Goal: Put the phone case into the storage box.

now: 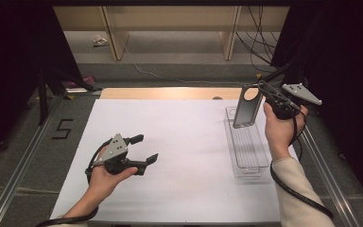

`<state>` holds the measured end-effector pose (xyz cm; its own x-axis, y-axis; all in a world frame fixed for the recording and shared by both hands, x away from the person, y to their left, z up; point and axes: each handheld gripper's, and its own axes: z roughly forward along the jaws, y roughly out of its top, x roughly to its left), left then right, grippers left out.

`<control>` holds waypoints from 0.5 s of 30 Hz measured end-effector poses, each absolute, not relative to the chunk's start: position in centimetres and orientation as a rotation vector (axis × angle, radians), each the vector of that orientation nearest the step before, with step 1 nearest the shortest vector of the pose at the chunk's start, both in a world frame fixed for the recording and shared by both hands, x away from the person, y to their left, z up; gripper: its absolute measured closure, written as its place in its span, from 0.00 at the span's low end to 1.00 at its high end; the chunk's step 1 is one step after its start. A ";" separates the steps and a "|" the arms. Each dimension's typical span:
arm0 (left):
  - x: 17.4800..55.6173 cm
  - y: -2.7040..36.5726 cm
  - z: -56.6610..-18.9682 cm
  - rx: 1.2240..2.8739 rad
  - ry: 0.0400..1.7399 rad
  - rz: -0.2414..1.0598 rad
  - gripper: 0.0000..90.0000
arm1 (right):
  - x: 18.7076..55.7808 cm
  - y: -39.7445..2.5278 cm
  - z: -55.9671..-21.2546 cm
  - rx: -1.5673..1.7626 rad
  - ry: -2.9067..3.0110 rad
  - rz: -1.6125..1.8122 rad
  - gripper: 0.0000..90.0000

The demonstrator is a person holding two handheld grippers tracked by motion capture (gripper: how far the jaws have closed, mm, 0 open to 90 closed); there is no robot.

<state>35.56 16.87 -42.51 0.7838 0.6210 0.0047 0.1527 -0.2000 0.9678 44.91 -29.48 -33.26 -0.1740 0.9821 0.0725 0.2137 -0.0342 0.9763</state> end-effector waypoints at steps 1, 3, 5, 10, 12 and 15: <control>35.6 16.9 -42.5 1.749 0.606 0.475 0.18 | 44.9 -29.5 -33.3 1.316 1.477 1.280 0.99; 35.6 16.9 -42.5 1.749 0.606 0.476 0.18 | 45.0 -29.5 -33.3 1.316 1.476 1.280 0.99; 35.6 16.9 -42.5 1.749 0.606 0.476 0.18 | 45.0 -29.6 -33.2 1.319 1.475 1.280 0.99; 35.6 16.9 -42.5 1.748 0.605 0.476 0.18 | 45.1 -29.6 -33.2 1.319 1.472 1.282 0.99; 35.6 16.9 -42.5 1.749 0.606 0.475 0.18 | 45.2 -29.6 -33.2 1.319 1.472 1.283 0.99; 35.6 16.8 -42.5 1.750 0.604 0.477 0.18 | 45.2 -29.6 -33.2 1.321 1.472 1.286 0.99</control>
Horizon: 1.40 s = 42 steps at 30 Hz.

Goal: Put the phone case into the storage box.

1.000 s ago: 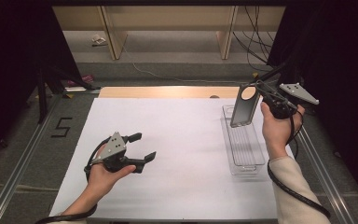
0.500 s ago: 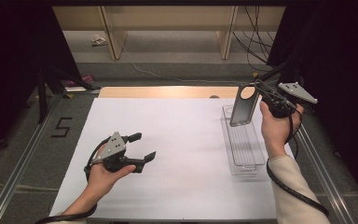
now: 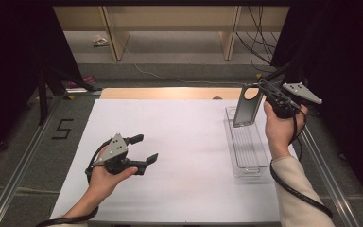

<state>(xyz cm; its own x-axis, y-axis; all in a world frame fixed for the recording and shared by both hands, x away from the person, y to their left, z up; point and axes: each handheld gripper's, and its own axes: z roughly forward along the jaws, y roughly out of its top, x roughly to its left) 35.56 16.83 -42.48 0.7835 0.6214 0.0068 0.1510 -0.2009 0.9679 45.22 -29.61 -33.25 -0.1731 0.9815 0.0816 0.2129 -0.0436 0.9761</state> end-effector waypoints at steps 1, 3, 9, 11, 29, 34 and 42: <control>35.6 16.8 -42.5 1.750 0.604 0.476 0.18 | 45.2 -29.6 -33.2 1.321 1.471 1.288 0.99; 35.6 16.8 -42.5 1.752 0.606 0.473 0.18 | 45.3 -29.7 -33.2 1.320 1.470 1.292 0.99; 35.6 16.9 -42.5 1.749 0.607 0.476 0.18 | 45.5 -29.6 -33.3 1.323 1.467 1.291 0.99; 35.6 16.9 -42.5 1.750 0.607 0.476 0.18 | 45.5 -29.6 -33.2 1.320 1.469 1.286 0.99; 35.6 16.9 -42.5 1.752 0.606 0.476 0.18 | 46.0 -29.6 -33.4 1.321 1.467 1.283 0.99; 35.6 16.9 -42.5 1.751 0.609 0.476 0.18 | 46.1 -29.6 -33.4 1.324 1.464 1.284 0.99; 35.6 16.9 -42.5 1.753 0.605 0.476 0.18 | 46.2 -29.6 -33.5 1.322 1.464 1.280 0.99</control>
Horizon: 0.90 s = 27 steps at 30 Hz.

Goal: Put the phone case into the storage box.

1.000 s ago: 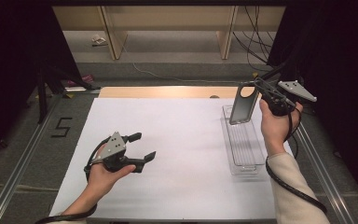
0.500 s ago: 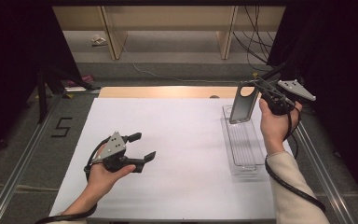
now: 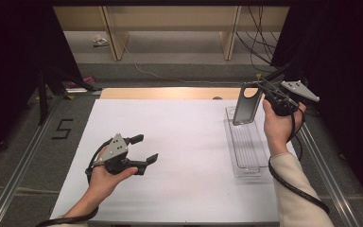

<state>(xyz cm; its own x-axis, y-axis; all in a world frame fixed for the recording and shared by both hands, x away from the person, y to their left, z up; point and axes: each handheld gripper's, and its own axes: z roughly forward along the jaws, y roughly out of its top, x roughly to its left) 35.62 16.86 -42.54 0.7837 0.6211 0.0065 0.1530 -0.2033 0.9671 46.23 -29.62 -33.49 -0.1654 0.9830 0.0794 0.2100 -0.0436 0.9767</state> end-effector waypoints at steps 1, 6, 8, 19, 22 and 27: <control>35.6 16.9 -42.5 1.752 0.605 0.476 0.18 | 46.2 -29.6 -33.5 1.323 1.464 1.280 0.99; 35.6 16.9 -42.5 1.753 0.606 0.476 0.18 | 46.3 -29.6 -33.5 1.322 1.464 1.279 0.99; 35.6 16.9 -42.5 1.751 0.606 0.476 0.18 | 46.3 -29.6 -33.5 1.321 1.464 1.278 0.99; 35.6 16.9 -42.5 1.750 0.610 0.476 0.18 | 46.4 -29.7 -33.5 1.322 1.460 1.275 0.99; 35.6 16.9 -42.5 1.749 0.610 0.477 0.18 | 46.5 -29.7 -33.5 1.324 1.461 1.275 0.99; 35.6 16.9 -42.5 1.752 0.609 0.478 0.18 | 46.6 -29.6 -33.6 1.321 1.463 1.276 0.99</control>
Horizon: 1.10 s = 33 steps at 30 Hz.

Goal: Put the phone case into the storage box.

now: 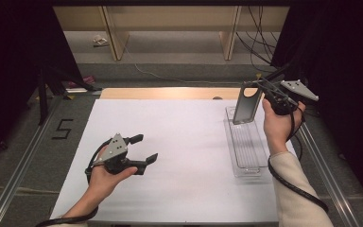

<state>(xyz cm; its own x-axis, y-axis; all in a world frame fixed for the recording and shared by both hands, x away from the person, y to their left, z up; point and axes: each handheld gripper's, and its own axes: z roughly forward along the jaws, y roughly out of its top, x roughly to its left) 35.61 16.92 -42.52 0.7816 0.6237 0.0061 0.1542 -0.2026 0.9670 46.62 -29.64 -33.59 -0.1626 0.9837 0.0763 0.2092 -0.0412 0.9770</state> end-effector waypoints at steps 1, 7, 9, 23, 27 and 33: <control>35.6 16.9 -42.5 1.752 0.609 0.478 0.18 | 46.6 -29.6 -33.6 1.320 1.464 1.275 0.99; 35.6 16.9 -42.5 1.752 0.608 0.478 0.18 | 46.7 -29.5 -33.6 1.320 1.468 1.273 0.99; 35.6 16.9 -42.5 1.752 0.608 0.479 0.18 | 46.8 -29.5 -33.7 1.321 1.469 1.271 0.99; 35.6 17.0 -42.5 1.752 0.609 0.479 0.18 | 47.2 -29.4 -33.7 1.321 1.468 1.273 0.99; 35.6 17.0 -42.5 1.751 0.610 0.479 0.18 | 47.3 -29.4 -33.7 1.323 1.467 1.274 0.99; 35.6 17.0 -42.5 1.749 0.610 0.480 0.18 | 47.4 -29.6 -33.7 1.321 1.465 1.275 0.99</control>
<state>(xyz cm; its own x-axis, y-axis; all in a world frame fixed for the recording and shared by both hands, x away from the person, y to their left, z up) 35.62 16.97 -42.49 0.7803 0.6253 0.0064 0.1529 -0.2007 0.9676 47.38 -29.55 -33.74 -0.1630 0.9838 0.0751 0.2102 -0.0398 0.9768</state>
